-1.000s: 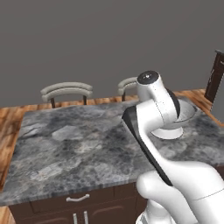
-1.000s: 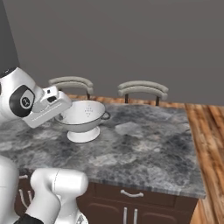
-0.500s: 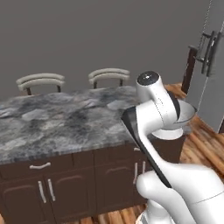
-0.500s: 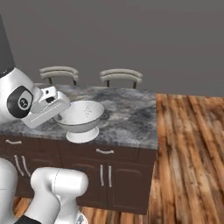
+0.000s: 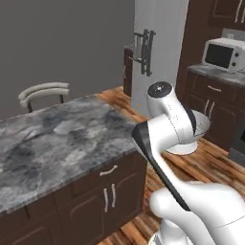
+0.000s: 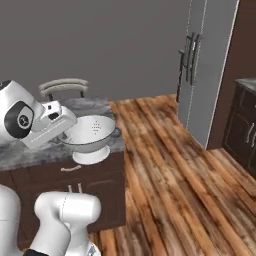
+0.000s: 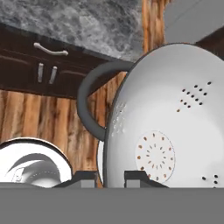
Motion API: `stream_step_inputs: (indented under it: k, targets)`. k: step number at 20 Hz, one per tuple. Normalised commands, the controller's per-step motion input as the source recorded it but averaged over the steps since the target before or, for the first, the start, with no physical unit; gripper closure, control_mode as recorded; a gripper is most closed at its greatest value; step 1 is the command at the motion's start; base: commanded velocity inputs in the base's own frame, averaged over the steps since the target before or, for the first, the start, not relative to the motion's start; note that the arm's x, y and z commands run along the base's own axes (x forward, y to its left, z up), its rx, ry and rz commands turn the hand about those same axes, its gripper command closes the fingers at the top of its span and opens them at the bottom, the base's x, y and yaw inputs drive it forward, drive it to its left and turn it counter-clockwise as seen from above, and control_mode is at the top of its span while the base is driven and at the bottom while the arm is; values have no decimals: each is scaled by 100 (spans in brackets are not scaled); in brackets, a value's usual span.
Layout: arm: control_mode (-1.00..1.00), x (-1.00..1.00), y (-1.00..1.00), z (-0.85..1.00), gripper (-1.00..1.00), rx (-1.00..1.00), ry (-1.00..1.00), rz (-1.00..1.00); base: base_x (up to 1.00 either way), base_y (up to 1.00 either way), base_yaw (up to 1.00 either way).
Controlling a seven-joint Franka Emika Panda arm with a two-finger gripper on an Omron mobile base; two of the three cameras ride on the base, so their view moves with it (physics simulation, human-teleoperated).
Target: Pick the colander and pan and place them in the sink. Then turn on the water.
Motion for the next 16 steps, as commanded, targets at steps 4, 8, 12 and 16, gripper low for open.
stream_step_inputs:
  k: [4,8,12,16]
  targets:
    - [100,0,0,0,100,0,0,0,0,-12,-78]
    - [100,0,0,0,100,0,0,0,0,-6,-81]
    - [100,0,0,0,100,0,0,0,1,-12,-82]
    - [100,0,0,0,100,0,0,0,1,-22,-83]
